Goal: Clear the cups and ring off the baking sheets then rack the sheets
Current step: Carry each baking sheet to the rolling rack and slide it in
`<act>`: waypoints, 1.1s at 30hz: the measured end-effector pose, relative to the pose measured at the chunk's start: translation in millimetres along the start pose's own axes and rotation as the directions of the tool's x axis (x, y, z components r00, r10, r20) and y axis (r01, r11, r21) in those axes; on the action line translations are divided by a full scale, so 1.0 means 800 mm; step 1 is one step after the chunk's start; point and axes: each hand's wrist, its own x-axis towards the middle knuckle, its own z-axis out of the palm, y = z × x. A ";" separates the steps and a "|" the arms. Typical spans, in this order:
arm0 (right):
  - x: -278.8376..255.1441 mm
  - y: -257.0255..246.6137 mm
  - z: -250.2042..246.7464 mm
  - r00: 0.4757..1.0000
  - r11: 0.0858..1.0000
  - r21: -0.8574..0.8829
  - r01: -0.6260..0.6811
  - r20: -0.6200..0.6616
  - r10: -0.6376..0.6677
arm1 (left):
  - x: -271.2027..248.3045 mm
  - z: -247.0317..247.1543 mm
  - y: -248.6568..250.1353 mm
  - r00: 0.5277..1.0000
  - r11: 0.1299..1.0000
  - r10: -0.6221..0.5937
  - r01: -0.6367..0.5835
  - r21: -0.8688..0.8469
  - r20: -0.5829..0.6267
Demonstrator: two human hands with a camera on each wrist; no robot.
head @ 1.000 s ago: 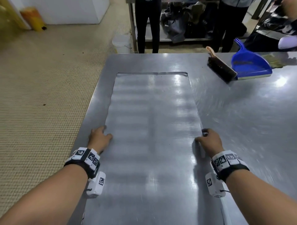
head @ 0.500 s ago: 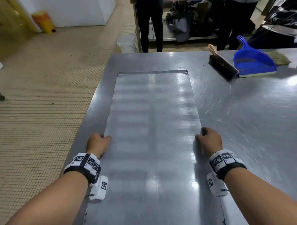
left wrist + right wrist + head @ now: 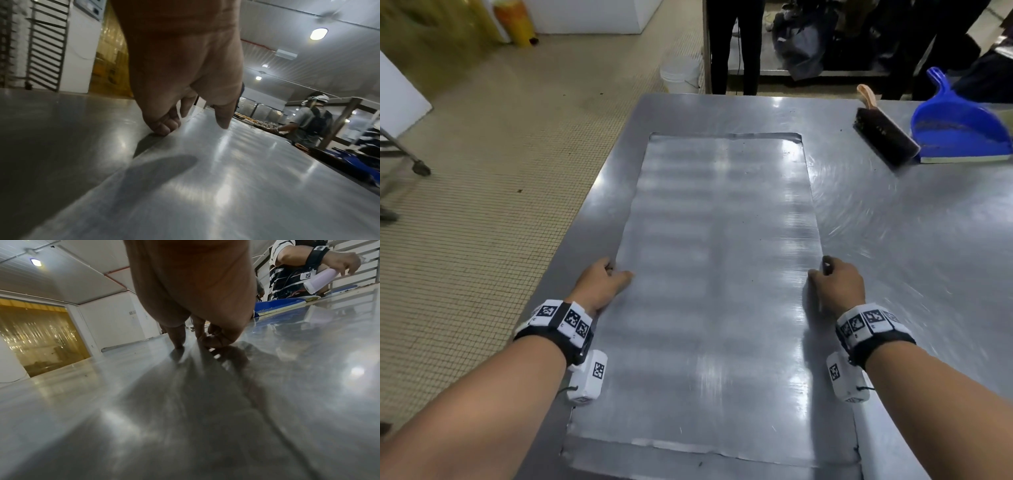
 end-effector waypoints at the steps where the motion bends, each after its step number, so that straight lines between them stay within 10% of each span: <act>1: 0.000 0.001 -0.001 1.000 1.000 -0.013 0.003 0.010 -0.003 | -0.007 0.001 0.000 0.999 0.999 0.024 -0.026 0.045 0.026; 9: -0.081 -0.009 0.014 0.997 0.965 -0.254 0.060 0.067 -0.044 | -0.079 0.019 -0.028 0.960 0.769 0.218 -0.280 0.574 0.175; 22: -0.312 0.010 0.046 0.907 0.918 -0.170 0.358 0.296 -0.299 | -0.258 0.022 -0.115 0.833 0.744 0.309 -0.512 0.429 0.459; 33: -0.396 0.040 0.051 0.901 0.855 -0.320 0.409 0.289 -0.322 | -0.319 0.027 -0.155 0.860 0.782 0.401 -0.500 0.372 0.315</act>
